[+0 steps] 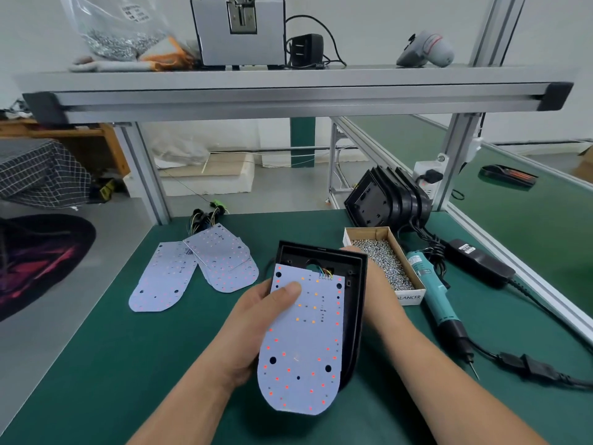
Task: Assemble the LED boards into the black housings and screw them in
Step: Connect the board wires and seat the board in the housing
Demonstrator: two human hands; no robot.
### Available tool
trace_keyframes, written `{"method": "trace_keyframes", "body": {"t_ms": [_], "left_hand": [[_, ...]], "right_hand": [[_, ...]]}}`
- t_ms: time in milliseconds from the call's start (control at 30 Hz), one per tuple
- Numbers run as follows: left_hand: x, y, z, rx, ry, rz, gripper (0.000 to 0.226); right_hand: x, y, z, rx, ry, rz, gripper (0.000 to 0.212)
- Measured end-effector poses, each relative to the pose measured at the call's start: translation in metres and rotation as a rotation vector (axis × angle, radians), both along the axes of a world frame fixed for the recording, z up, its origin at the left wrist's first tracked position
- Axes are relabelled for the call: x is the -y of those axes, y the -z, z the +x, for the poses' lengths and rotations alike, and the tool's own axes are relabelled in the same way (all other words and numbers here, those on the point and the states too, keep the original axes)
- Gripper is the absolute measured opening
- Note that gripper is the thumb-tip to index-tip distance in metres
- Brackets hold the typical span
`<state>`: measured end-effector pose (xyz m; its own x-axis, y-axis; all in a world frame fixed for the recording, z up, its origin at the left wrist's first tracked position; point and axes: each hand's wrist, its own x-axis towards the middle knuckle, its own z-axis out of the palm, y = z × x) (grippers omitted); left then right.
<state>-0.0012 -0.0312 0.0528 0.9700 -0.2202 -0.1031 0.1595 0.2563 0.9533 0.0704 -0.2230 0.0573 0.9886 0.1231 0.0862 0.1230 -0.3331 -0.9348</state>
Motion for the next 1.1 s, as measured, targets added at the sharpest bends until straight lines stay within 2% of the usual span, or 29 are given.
{"method": "trace_keyframes", "body": {"t_ms": [33, 100, 200, 267, 367, 433, 500, 567, 633, 700, 733, 833, 867, 967, 1100], "left_hand": [[-0.001, 0.0, 0.0, 0.001, 0.019, -0.01, 0.051], [-0.002, 0.001, 0.0, -0.006, 0.038, -0.029, 0.055], [-0.005, 0.001, 0.004, -0.051, -0.032, -0.061, 0.045], [-0.009, 0.005, 0.009, -0.061, -0.121, -0.066, 0.044], [-0.011, 0.01, 0.015, -0.025, -0.217, -0.038, 0.04], [-0.008, 0.013, 0.017, -0.023, -0.259, -0.014, 0.04], [-0.006, 0.016, 0.019, -0.028, -0.291, 0.003, 0.042], [-0.005, 0.016, 0.02, -0.032, -0.322, 0.02, 0.043], [-0.006, 0.016, 0.022, -0.069, -0.392, 0.032, 0.039], [-0.009, 0.015, 0.024, -0.083, -0.418, 0.032, 0.036], [-0.011, 0.015, 0.024, -0.083, -0.417, 0.033, 0.037], [-0.014, 0.016, 0.025, -0.134, -0.443, 0.031, 0.049], [-0.014, 0.016, 0.026, -0.146, -0.448, 0.025, 0.053], [-0.014, 0.015, 0.026, -0.156, -0.438, 0.021, 0.058], [-0.01, 0.017, 0.029, -0.15, -0.436, 0.075, 0.083]], "right_hand": [[-0.001, -0.001, 0.0, 0.049, 0.015, -0.016, 0.013], [0.0, -0.002, -0.007, 0.075, -0.008, 0.0, 0.013], [0.001, 0.001, -0.006, 0.079, -0.022, 0.004, 0.02], [0.004, 0.0, 0.0, 0.058, 0.054, 0.131, 0.019], [0.013, -0.004, -0.003, 0.289, 0.177, 0.115, 0.016], [0.015, -0.011, -0.014, 0.475, 0.083, 0.122, 0.016], [0.013, -0.02, -0.025, 0.659, -0.105, -0.007, 0.036], [0.005, -0.022, -0.033, 0.759, -0.324, -0.229, 0.067], [-0.005, -0.018, -0.039, 0.768, -0.503, -0.505, 0.096], [-0.016, -0.009, -0.043, 0.756, -0.599, -0.754, 0.105], [-0.02, -0.005, -0.044, 0.76, -0.618, -0.832, 0.099], [-0.026, -0.001, -0.044, 0.848, -0.605, -0.927, 0.059], [-0.027, 0.0, -0.044, 0.885, -0.589, -0.965, 0.052], [-0.03, 0.007, -0.047, 0.975, -0.526, -1.041, 0.05], [-0.023, 0.016, -0.052, 1.084, -0.457, -1.043, 0.049]]}}
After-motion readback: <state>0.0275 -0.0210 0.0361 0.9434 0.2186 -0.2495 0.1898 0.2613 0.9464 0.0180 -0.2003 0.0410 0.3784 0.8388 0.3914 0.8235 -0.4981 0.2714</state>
